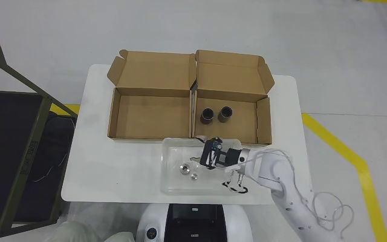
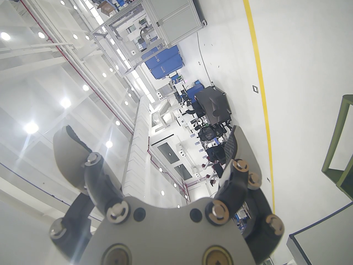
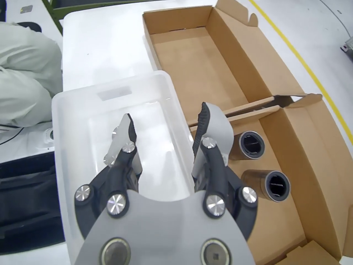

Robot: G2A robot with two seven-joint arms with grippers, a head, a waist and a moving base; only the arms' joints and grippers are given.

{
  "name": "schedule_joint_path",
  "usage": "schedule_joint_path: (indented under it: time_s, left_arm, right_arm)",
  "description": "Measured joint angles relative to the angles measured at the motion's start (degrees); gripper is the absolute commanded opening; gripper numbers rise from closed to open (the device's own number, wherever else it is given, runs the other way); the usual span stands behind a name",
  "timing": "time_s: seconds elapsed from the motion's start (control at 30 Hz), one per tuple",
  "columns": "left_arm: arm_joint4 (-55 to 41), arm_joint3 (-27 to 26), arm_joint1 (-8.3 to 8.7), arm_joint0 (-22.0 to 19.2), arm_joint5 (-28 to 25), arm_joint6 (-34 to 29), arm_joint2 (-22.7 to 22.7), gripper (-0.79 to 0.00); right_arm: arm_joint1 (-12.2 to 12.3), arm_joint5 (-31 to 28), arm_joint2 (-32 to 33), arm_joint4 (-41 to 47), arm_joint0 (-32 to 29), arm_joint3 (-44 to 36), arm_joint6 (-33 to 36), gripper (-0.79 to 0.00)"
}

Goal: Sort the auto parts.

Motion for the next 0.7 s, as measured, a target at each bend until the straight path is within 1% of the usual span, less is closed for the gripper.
schedule_joint_path:
  time_s: [0.07,0.17,0.27,0.37,0.57,0.7]
  left_arm:
    - [0.0,0.0,0.00,0.0,0.0,0.0,0.0,0.000]
    - [0.0,0.0,0.00,0.0,0.0,0.0,0.0,0.000]
    - [0.0,0.0,0.00,0.0,0.0,0.0,0.0,0.000]
    - [0.0,0.0,0.00,0.0,0.0,0.0,0.0,0.000]
    - [0.0,0.0,0.00,0.0,0.0,0.0,0.0,0.000]
    - [0.0,0.0,0.00,0.0,0.0,0.0,0.0,0.000]
  right_arm:
    - [0.1,-1.3,-0.7,0.2,0.2,0.3,0.5,-0.308]
    - [0.2,-3.6,-1.5,0.6,0.8,1.2,1.3,-0.308]
    - [0.4,-7.1,-2.3,1.9,1.7,2.8,1.5,-0.345]
    - [0.6,-9.5,-2.6,2.4,2.6,4.1,1.9,-0.391]
    - [1.0,-12.4,-3.8,1.4,3.8,5.9,3.2,-0.400]
    - [1.2,-13.1,-4.9,-0.3,4.2,6.3,4.2,-0.413]
